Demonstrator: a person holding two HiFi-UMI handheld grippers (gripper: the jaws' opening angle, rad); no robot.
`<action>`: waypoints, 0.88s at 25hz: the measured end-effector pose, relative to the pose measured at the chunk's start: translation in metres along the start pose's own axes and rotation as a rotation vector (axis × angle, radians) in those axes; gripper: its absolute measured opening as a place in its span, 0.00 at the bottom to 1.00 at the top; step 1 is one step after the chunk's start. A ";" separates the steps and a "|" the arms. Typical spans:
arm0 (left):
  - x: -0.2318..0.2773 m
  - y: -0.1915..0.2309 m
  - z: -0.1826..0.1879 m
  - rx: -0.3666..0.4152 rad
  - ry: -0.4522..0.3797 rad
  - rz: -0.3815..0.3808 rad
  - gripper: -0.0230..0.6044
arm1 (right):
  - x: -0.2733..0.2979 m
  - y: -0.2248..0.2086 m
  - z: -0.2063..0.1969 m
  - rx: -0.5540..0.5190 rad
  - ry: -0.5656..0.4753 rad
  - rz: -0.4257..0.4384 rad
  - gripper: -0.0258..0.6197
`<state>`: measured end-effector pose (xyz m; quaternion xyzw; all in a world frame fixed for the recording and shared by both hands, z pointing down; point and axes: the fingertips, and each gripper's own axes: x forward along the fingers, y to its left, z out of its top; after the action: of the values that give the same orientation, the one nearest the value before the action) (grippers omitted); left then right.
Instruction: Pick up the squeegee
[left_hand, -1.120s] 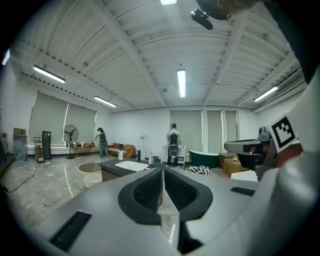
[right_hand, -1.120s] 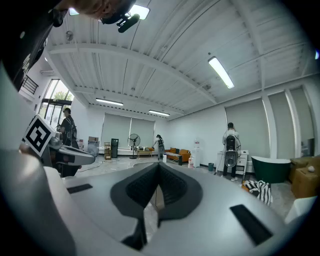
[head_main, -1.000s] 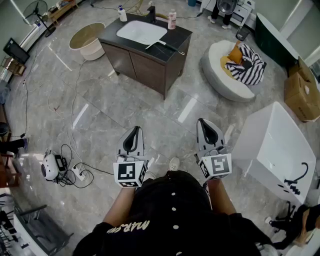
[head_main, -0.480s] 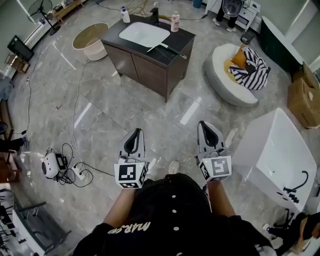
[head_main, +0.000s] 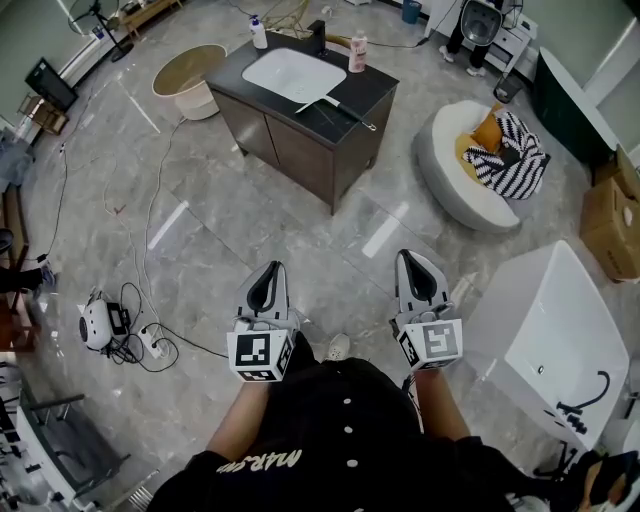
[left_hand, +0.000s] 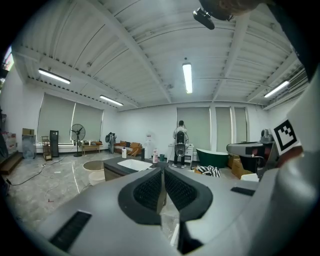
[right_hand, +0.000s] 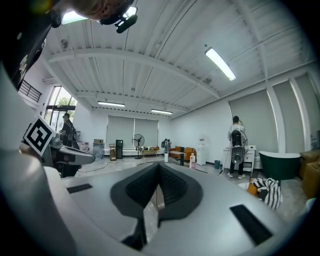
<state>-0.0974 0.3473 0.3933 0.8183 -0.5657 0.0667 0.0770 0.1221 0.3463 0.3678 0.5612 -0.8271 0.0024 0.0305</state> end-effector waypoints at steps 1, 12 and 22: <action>0.005 0.002 0.000 0.000 0.003 0.001 0.07 | 0.004 -0.002 -0.001 0.000 0.002 0.000 0.04; 0.099 0.031 0.020 -0.003 -0.025 -0.034 0.07 | 0.083 -0.042 0.001 -0.023 0.006 -0.041 0.04; 0.194 0.086 0.058 -0.003 -0.053 -0.074 0.07 | 0.192 -0.063 0.026 -0.044 -0.009 -0.066 0.04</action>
<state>-0.1087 0.1284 0.3794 0.8401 -0.5368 0.0414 0.0657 0.1090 0.1442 0.3504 0.5875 -0.8081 -0.0193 0.0392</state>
